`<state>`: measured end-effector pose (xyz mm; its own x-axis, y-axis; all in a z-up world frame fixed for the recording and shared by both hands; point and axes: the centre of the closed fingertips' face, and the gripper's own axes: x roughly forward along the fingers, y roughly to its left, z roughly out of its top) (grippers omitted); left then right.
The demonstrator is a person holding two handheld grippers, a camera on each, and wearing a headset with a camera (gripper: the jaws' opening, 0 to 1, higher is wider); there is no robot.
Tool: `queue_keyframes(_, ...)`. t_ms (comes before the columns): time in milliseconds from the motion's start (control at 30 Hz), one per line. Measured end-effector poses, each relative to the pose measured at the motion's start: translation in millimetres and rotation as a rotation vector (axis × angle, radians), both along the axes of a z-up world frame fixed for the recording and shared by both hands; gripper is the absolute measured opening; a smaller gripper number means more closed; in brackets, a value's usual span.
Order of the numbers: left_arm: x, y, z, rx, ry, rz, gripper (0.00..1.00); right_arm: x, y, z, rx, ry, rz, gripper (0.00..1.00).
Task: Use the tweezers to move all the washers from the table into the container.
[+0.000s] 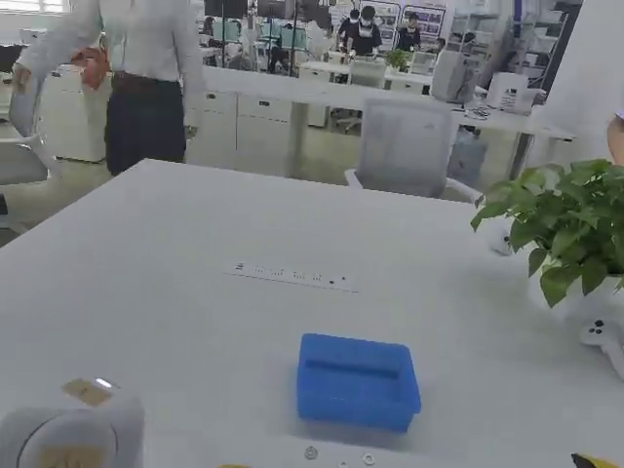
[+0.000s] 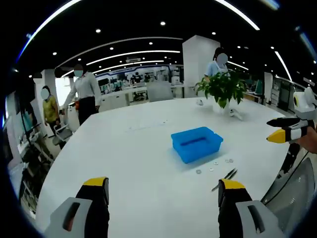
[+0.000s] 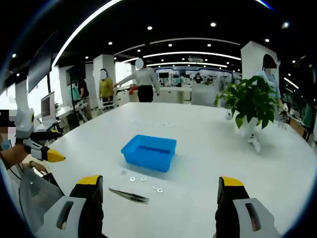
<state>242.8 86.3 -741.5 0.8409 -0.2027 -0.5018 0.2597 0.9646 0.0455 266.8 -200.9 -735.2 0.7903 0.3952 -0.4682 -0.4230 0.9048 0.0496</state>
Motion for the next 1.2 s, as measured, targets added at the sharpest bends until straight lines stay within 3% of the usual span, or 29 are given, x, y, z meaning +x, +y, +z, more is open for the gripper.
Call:
queue_keyframes(333, -2.2, -1.0, -4.5, 0.014, 0.016, -0.003, 0.97, -4.5, 1.7, -8.3, 0.000, 0.024, 0.009, 0.95)
queue_keyframes(800, -2.8, -3.6, -6.3, 0.009, 0.022, -0.012, 0.95, -1.8, 6.4, -6.2, -0.017, 0.021, 0.027, 0.94)
queue_keyframes(1100, -1.6, -7.1, -3.3, 0.008, 0.009, -0.028, 0.94, -2.1, 4.5, -4.5, -0.018, 0.017, 0.019, 0.94)
queue_keyframes(1200, -0.2, -7.1, 1.4, 0.004, -0.017, -0.024, 0.93, -2.6, 3.4, -3.8, -0.024, 0.015, 0.017, 0.94)
